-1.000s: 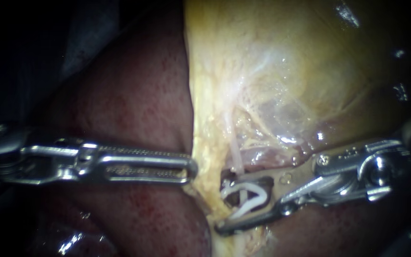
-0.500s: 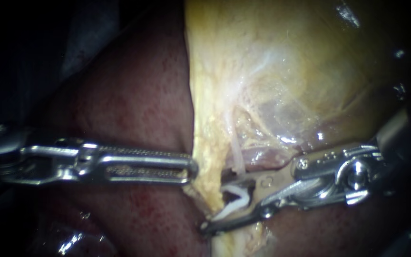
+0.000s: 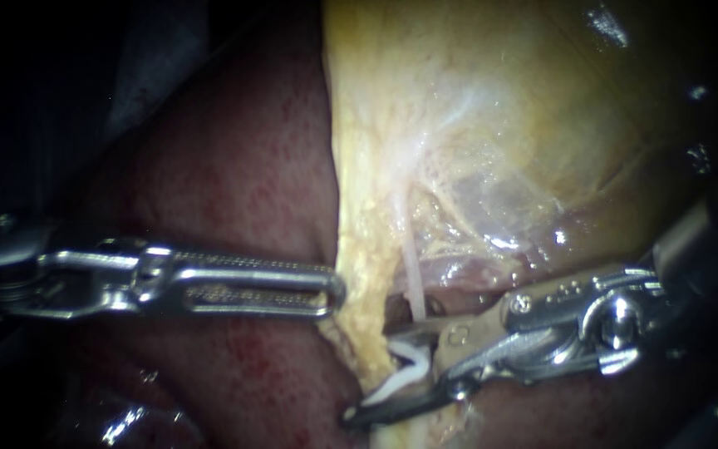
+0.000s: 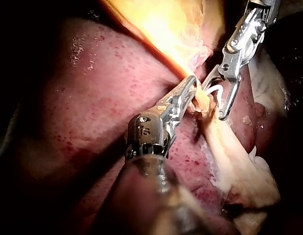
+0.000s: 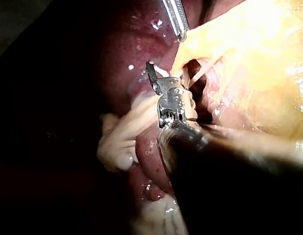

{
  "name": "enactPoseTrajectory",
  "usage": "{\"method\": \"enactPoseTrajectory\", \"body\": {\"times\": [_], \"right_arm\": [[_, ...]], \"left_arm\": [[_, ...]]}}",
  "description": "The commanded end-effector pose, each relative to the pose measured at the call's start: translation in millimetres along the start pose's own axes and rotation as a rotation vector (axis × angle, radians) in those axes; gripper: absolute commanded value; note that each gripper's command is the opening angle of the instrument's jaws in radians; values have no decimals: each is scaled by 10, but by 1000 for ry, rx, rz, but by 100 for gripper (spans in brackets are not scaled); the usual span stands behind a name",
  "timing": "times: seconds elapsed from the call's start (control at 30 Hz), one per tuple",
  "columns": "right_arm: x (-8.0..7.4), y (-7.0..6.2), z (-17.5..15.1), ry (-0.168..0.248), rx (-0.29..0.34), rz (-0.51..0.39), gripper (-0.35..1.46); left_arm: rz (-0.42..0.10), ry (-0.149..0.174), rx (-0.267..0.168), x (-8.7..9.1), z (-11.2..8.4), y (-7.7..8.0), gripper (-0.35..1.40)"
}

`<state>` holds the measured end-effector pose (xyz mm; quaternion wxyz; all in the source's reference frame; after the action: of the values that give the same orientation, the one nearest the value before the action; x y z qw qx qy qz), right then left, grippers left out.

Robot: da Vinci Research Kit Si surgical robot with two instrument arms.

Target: Clipping first clip left tube

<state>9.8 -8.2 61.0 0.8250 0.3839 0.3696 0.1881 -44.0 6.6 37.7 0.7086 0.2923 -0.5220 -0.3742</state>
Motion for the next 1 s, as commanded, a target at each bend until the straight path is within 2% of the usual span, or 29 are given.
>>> {"method": "enactPoseTrajectory", "body": {"times": [0.03, 0.7, 0.83, 0.9, 1.0], "right_arm": [[0, 0, 2, -1, 0, -2, 53], [-2, 11, 18, -6, 1, 11, 47], [-3, 13, 18, -19, 21, 17, 30], [-4, 14, 16, -35, 44, 21, 5], [-4, 15, 15, -43, 60, 18, -5]], "left_arm": [[0, 0, 0, 0, 0, 0, -35], [-1, -1, -2, -1, 2, -1, -35], [-1, -1, -2, -1, 2, -1, -35], [-1, -1, -2, -1, 1, -1, -35], [-1, -1, -2, -1, 1, -1, -35]]}}
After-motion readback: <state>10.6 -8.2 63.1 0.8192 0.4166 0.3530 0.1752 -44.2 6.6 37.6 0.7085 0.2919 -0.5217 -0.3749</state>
